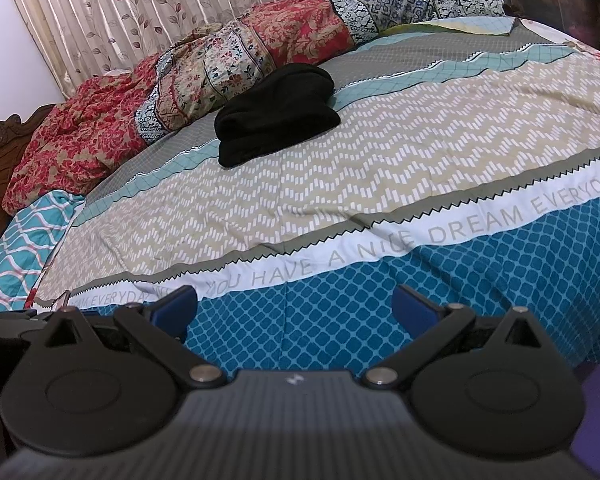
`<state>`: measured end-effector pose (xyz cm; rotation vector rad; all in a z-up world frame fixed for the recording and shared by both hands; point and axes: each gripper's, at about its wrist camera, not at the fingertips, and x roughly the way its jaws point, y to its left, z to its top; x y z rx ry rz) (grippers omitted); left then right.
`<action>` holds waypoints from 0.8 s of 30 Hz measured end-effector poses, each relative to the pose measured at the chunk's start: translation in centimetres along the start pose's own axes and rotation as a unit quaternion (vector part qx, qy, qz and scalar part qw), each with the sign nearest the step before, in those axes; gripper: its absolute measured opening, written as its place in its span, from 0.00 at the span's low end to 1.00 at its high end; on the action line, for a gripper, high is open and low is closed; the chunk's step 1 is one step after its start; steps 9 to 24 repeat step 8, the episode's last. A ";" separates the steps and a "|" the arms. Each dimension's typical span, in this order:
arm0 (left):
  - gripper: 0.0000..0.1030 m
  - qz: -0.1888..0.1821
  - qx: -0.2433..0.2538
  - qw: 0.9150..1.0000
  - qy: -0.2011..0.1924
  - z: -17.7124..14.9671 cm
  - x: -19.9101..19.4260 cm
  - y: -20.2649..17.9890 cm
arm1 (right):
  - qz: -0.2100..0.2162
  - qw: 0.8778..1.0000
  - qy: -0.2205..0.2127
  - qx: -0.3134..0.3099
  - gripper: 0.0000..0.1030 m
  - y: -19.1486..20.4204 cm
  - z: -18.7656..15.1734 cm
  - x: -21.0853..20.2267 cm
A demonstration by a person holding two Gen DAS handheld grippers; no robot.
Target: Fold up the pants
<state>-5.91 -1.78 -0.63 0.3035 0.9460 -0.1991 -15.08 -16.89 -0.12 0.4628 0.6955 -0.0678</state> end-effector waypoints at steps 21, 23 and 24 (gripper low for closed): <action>1.00 -0.012 0.006 0.999 -0.033 0.4 -1.1 0.2 | 0.001 1.000 -0.003 -0.004 1.00 -0.1 -0.1 0.0; 1.00 -0.012 0.006 0.999 -0.033 0.4 -1.1 0.2 | 0.001 1.000 -0.003 -0.004 1.00 -0.1 -0.1 0.0; 1.00 -0.012 0.006 0.999 -0.033 0.4 -1.1 0.2 | 0.001 1.000 -0.003 -0.004 1.00 -0.1 -0.1 0.0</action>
